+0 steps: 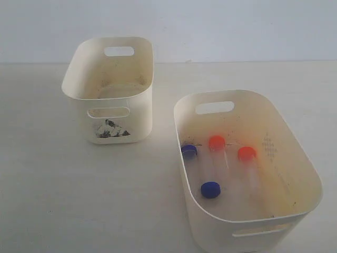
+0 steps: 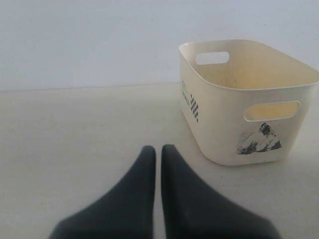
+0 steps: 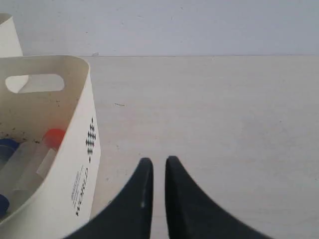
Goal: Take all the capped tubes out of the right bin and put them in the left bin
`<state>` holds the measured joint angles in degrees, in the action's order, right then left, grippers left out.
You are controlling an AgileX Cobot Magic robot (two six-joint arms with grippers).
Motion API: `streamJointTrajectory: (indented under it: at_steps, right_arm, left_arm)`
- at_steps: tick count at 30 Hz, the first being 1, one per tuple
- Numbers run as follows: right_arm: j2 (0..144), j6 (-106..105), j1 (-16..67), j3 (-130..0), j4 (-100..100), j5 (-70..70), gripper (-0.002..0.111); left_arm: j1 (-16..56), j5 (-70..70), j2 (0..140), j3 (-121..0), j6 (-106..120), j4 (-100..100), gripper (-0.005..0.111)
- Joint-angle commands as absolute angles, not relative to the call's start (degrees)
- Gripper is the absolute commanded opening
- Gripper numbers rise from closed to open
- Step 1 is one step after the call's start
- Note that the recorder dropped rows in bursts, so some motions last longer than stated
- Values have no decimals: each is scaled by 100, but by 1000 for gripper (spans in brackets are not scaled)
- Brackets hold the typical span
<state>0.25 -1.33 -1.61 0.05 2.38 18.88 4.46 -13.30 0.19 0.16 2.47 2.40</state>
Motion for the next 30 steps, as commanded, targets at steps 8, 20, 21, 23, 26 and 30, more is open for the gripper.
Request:
streamJointTrajectory:
  at_steps: [8,20,21,23,26,30]
  right_arm:
    - [0,0,-177,0,252,-3599,9]
    - [39,-630,-177,-1706,152,-2219,9]
    - [299,-1038,-177,-2272,-97,-900,9]
    - [1014,-1593,-177,-3386,-320,1398,9]
    - [2450,-1596,-177,-4657,-320,4469,9]
    - [3892,-1499,-177,-5572,-320,6420,9]
  left_arm:
    - [463,-1301,0,0,199,230,4]
    - [463,-1301,0,0,199,230,4]
    - [463,-1301,0,0,199,230,4]
    - [463,-1301,0,0,199,230,4]
    - [463,-1301,0,0,199,230,4]
    - [463,-1301,0,0,199,230,4]
